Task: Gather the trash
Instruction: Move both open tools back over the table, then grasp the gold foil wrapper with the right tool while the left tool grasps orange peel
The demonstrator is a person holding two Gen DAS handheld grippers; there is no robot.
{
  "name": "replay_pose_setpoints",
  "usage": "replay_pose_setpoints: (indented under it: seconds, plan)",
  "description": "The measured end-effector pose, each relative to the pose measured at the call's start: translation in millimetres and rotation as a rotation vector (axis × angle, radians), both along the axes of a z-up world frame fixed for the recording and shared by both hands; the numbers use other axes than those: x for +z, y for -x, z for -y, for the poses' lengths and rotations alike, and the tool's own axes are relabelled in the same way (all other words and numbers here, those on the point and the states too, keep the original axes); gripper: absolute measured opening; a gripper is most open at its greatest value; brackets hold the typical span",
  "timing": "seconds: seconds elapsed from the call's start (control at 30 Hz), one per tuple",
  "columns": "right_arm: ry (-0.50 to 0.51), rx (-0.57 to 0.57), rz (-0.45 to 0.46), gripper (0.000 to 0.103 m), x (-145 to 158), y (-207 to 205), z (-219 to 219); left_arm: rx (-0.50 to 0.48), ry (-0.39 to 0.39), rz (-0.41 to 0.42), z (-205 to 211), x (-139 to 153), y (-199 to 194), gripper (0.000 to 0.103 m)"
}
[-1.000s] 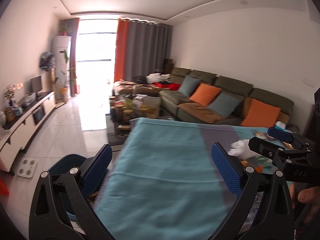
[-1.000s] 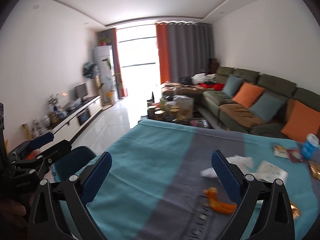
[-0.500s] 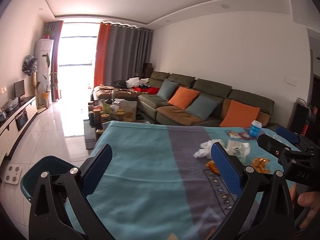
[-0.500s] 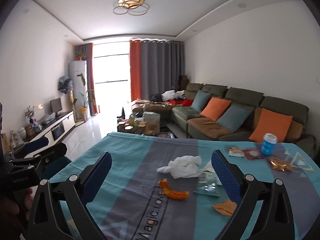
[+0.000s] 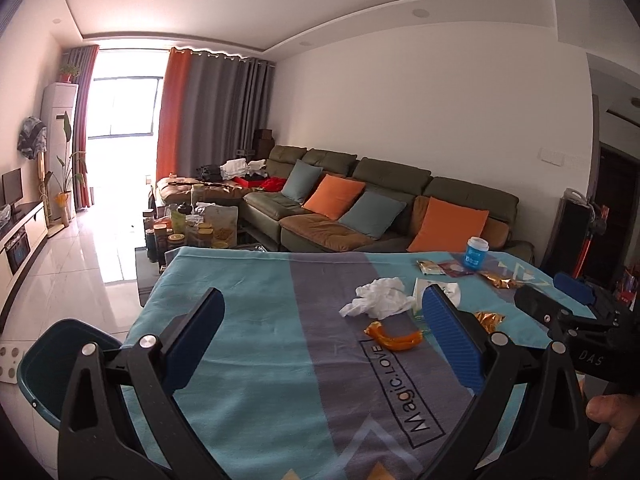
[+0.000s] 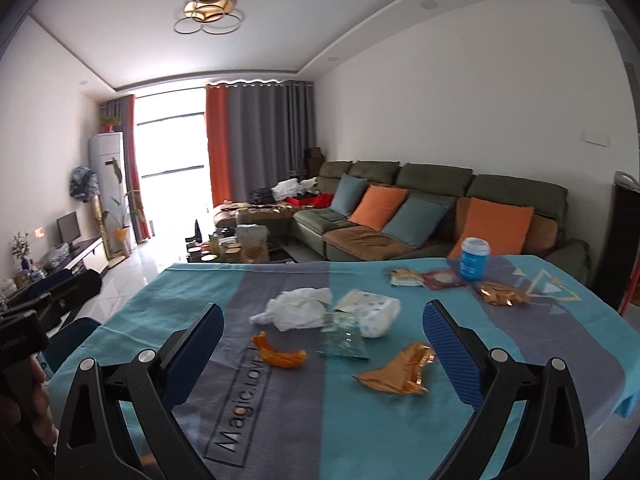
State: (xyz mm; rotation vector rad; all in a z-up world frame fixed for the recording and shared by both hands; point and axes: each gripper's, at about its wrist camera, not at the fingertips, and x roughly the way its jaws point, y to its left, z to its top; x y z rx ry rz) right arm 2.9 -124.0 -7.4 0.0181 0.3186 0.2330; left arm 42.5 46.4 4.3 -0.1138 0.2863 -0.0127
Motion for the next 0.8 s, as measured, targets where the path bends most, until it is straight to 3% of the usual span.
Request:
replay_pose_setpoints:
  seconds: [0.43,0.8]
  plan:
    - [0.008,-0.052,-0.025,0.096,-6,-4,13,-0.009,0.003,-0.032,5,-9,-14,0.097]
    - [-0.039,-0.124,-0.121,0.096,-24,-31,38,-0.082,-0.037,-0.089,26,-21,-49,0.097]
